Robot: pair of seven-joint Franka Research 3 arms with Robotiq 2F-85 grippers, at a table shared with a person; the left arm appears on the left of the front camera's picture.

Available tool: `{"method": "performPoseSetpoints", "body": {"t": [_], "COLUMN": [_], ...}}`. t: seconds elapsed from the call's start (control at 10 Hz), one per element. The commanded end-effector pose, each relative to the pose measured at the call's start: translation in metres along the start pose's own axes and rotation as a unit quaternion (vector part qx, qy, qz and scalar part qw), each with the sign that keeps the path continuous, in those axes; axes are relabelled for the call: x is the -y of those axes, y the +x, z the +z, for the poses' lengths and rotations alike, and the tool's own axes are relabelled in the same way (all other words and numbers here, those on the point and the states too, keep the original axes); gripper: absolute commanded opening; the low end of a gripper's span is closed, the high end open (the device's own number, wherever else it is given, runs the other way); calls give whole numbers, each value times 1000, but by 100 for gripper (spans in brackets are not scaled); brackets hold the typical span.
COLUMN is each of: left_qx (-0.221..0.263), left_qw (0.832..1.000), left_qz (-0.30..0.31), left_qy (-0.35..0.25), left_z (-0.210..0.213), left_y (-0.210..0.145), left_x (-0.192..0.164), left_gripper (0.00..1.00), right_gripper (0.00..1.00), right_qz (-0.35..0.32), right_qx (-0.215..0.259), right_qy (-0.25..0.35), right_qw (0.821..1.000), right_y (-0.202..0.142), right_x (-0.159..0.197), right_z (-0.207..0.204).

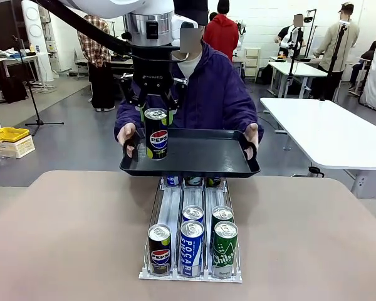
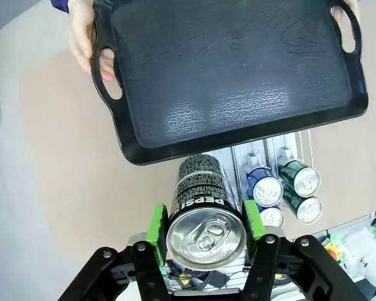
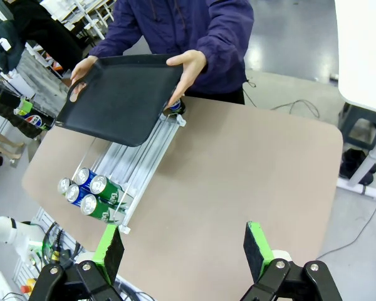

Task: Retrieve and hand over the desired beverage to the person.
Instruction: Place the picked can on the Handle tray extended by the person.

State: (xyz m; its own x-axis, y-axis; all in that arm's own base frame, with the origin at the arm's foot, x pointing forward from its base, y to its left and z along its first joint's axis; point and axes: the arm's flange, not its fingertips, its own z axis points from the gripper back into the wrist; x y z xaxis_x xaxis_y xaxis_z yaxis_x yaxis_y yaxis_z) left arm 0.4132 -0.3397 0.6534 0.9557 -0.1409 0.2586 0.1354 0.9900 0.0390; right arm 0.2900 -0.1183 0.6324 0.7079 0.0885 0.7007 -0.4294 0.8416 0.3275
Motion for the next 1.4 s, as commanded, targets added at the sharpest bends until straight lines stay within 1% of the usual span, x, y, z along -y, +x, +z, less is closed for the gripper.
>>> {"method": "performPoseSetpoints", "body": {"t": [0.0,0.7,0.8,0.9,1.0,1.1,1.2,1.3], "left_qx": [14,14,0,1,-16,-34,-57,-60], "left_qw": [1000,1000,1000,1000,1000,998,997,997], "left_qz": [4,4,0,-5,-19,-50,-48,-38], "left_qy": [5,5,0,12,-3,-12,-32,-41], "left_z": [2,2,0,-5,-7,-11,-11,-12], "left_y": [-6,-6,0,14,35,52,70,88], "left_x": [-4,-4,0,-9,-20,-29,-38,-48], "left_gripper": [0,0,59,59,59,59,59,59], "right_gripper": [100,100,100,100,100,100,100,100], "right_qz": [5,5,5,5,5,5,5,5], "right_qx": [5,5,5,5,5,5,5,5], "right_qy": [14,14,14,14,14,14,14,14], "right_qw": [1000,1000,1000,1000,1000,1000,1000,1000], "right_y": [1,1,1,1,1,1,1,1], "right_x": [1,1,1,1,1,1,1,1], "right_z": [-1,-1,-1,-1,-1,-1,-1,-1]}}
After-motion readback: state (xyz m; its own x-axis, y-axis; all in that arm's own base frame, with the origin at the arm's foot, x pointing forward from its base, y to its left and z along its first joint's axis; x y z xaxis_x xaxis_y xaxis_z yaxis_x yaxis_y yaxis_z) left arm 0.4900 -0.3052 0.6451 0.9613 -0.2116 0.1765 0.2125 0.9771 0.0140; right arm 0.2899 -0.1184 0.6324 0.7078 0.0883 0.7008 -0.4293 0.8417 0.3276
